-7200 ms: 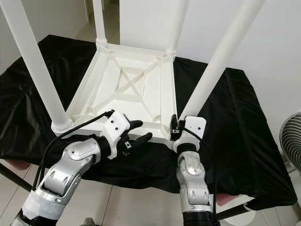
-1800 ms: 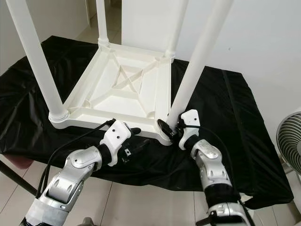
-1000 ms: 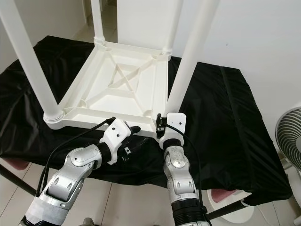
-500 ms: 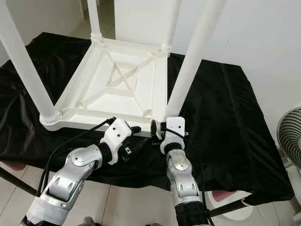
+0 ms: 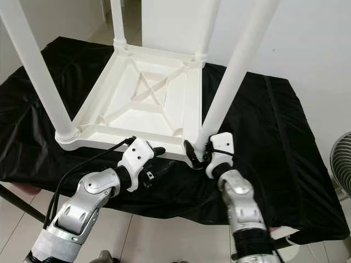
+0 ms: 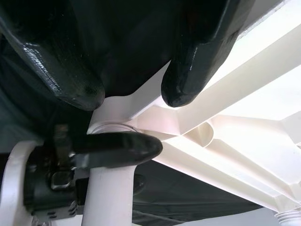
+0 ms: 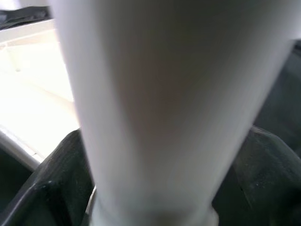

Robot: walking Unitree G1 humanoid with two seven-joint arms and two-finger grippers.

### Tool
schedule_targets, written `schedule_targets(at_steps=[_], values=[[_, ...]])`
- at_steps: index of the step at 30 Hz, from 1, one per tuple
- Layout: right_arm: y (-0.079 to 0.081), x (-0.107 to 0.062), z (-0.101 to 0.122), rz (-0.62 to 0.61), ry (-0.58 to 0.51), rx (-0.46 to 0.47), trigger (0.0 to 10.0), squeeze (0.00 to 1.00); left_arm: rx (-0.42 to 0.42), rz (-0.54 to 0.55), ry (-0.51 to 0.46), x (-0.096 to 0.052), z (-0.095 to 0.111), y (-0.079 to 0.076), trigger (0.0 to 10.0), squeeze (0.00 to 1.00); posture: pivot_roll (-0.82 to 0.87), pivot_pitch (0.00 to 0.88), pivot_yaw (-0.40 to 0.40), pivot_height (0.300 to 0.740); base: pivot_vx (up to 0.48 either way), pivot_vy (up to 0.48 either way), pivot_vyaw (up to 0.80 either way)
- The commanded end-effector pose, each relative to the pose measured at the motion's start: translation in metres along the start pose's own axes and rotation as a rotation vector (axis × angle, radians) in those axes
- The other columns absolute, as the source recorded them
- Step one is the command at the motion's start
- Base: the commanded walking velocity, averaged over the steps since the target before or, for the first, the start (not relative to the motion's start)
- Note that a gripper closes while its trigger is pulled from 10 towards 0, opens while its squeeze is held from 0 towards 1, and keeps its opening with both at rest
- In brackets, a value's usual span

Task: Building children table

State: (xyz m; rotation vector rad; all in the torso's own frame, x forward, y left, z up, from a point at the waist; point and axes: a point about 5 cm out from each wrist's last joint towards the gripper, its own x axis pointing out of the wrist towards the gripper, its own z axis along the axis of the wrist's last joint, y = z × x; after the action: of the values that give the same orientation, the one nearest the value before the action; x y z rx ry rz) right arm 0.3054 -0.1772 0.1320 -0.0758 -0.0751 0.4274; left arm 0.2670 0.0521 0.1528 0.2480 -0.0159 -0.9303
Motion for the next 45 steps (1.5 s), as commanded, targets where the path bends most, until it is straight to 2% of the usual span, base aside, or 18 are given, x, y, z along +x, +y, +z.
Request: schedule_targets(at_steps=[1, 6, 12, 13, 14, 15, 24, 30, 31, 32, 33, 35, 40, 42, 45], values=[[-0.01, -0.002, 0.005, 0.052, -0.022, -0.002, 10.0, 0.0, 0.0, 0.043, 0.002, 0.002, 0.0, 0.001, 10.0, 0.0, 0.12, 0.037, -0.075, 0.74, 0.0, 0.0, 0.0], [-0.011, 0.003, 0.006, 0.193, -0.008, -0.047, 10.0, 0.0, 0.005, 0.04, 0.003, 0.002, 0.0, 0.002, 10.0, 0.0, 0.12, 0.025, -0.07, 0.74, 0.0, 0.0, 0.0], [-0.01, 0.012, -0.001, 0.249, 0.026, -0.066, 10.0, 0.0, 0.011, 0.037, -0.001, 0.003, 0.001, 0.003, 10.0, 0.0, 0.12, 0.021, -0.071, 0.74, 0.0, 0.0, 0.0], [-0.008, 0.014, -0.004, 0.284, 0.035, -0.063, 0.9, 0.0, 0.013, 0.039, -0.002, 0.003, 0.002, 0.003, 10.0, 0.0, 0.13, 0.023, -0.074, 0.74, 0.0, 0.0, 0.0], [-0.008, 0.014, -0.004, 0.284, 0.035, -0.063, 0.9, 0.0, 0.013, 0.039, -0.002, 0.003, 0.002, 0.003, 10.0, 0.0, 0.13, 0.023, -0.074, 0.74, 0.0, 0.0, 0.0], [-0.006, 0.016, -0.006, 0.298, 0.041, -0.062, 0.0, 0.0, 0.012, 0.044, -0.003, 0.002, 0.002, 0.004, 10.0, 0.0, 0.13, 0.026, -0.074, 0.74, 0.0, 0.0, 0.0], [0.001, 0.016, -0.016, 0.351, 0.05, -0.046, 0.0, 0.0, 0.008, 0.05, 0.001, 0.0, 0.001, 0.002, 10.0, 0.0, 0.13, 0.04, -0.076, 0.74, 0.0, 0.0, 0.0], [0.002, 0.016, -0.016, 0.342, 0.041, -0.039, 0.0, 0.0, 0.008, 0.055, 0.004, -0.001, 0.001, 0.003, 10.0, 0.0, 0.14, 0.045, -0.077, 0.74, 0.0, 0.0, 0.0], [0.003, 0.017, -0.016, 0.324, 0.044, -0.028, 5.9, 0.0, 0.008, 0.056, 0.004, -0.001, 0.001, 0.004, 10.0, 0.0, 0.14, 0.047, -0.077, 0.74, 0.0, 0.0, 0.0], [0.003, 0.018, -0.016, 0.313, 0.046, -0.021, 5.9, 0.0, 0.009, 0.057, 0.004, -0.001, 0.001, 0.004, 10.0, 0.0, 0.14, 0.047, -0.077, 0.74, 0.0, 0.0, 0.0], [0.005, 0.018, -0.016, 0.3, 0.045, -0.012, 10.0, 0.0, 0.009, 0.059, 0.005, -0.001, 0.001, 0.004, 10.0, 0.0, 0.15, 0.048, -0.079, 0.74, 0.0, 0.0, 0.0], [0.005, 0.018, -0.016, 0.3, 0.045, -0.012, 10.0, 0.0, 0.009, 0.059, 0.005, -0.001, 0.001, 0.004, 10.0, 0.0, 0.15, 0.048, -0.079, 0.74, 0.0, 0.0, 0.0], [0.019, 0.024, -0.018, 0.077, 0.056, 0.009, 10.0, 0.0, 0.006, 0.071, 0.008, -0.003, 0.001, 0.005, 10.0, 0.0, 0.15, 0.059, -0.084, 0.74, 0.0, 0.0, 0.0], [0.019, 0.024, -0.018, 0.077, 0.056, 0.009, 10.0, 0.0, 0.006, 0.071, 0.008, -0.003, 0.001, 0.005, 10.0, 0.0, 0.15, 0.059, -0.084, 0.74, 0.0, 0.0, 0.0], [0.035, 0.022, -0.018, -0.033, 0.032, 0.054, 10.0, 0.0, 0.002, 0.073, 0.008, -0.003, 0.001, 0.004, 10.0, 0.0, 0.15, 0.066, -0.086, 0.74, 0.0, 0.0, 0.0]])
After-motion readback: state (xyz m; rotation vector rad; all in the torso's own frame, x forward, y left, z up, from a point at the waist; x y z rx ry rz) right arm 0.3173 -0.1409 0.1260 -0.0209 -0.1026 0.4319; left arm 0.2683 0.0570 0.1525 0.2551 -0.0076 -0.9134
